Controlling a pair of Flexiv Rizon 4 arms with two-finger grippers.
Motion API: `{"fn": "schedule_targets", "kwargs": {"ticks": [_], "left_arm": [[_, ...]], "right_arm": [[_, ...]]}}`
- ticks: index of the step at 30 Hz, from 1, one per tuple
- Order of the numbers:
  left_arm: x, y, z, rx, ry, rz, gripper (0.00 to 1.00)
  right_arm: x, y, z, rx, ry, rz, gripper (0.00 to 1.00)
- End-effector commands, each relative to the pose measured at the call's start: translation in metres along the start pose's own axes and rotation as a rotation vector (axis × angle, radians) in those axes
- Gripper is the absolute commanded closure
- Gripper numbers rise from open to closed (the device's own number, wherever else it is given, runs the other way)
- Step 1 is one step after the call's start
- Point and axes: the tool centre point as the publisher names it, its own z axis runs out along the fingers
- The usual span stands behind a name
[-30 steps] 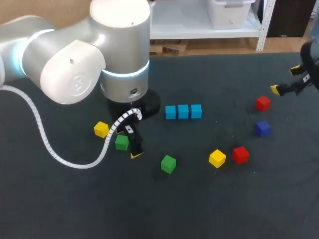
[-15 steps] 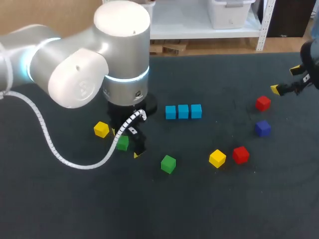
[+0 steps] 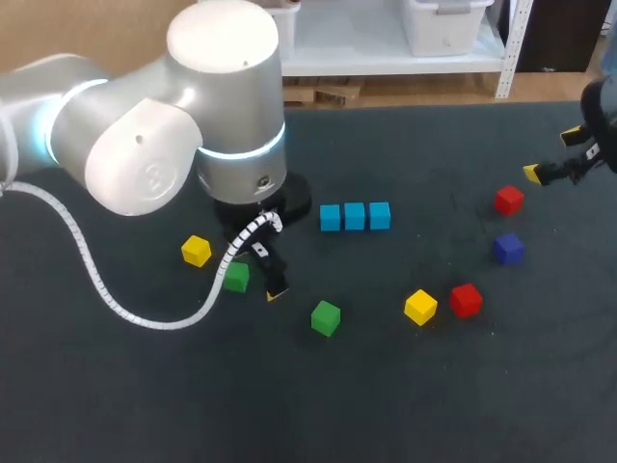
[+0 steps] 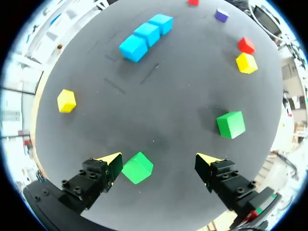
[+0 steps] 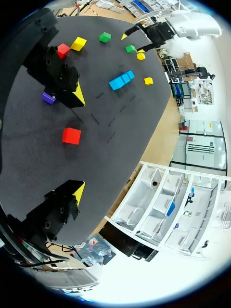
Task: Place the blue cubes, place green cubes on the blue cubes, place the yellow cubes on the green cubes, then place the red cubes on the yellow cubes, and place purple cube on the red cubes.
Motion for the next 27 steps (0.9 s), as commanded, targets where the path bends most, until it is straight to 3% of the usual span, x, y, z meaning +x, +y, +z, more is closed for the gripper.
{"fn": "schedule_targets", "kwargs": {"ticks": [1,5,6,9,23,27], "left_arm": [[-0.004,0.002,-0.021,0.019,0.013,0.163,0.0],[0.002,-0.004,-0.046,0.039,0.001,0.26,0.0],[0.003,-0.008,-0.052,0.021,0.04,0.298,0.0],[0.011,-0.013,-0.062,0.049,0.021,0.312,0.0],[0.014,-0.014,-0.065,0.067,-0.001,0.306,0.0],[0.029,-0.023,-0.061,0.023,0.045,0.267,0.0]], "right_arm": [[0.0,0.0,0.001,0.003,0.001,0.0,0.0],[0.0,0.0,0.001,0.003,0.001,0.0,0.0],[0.0,0.0,0.001,0.003,0.001,0.0,0.0],[0.0,0.0,0.001,0.003,0.001,0.0,0.0],[0.0,0.0,0.001,0.003,0.001,0.0,0.0],[0.0,0.0,0.001,0.003,0.001,0.0,0.0]]}}
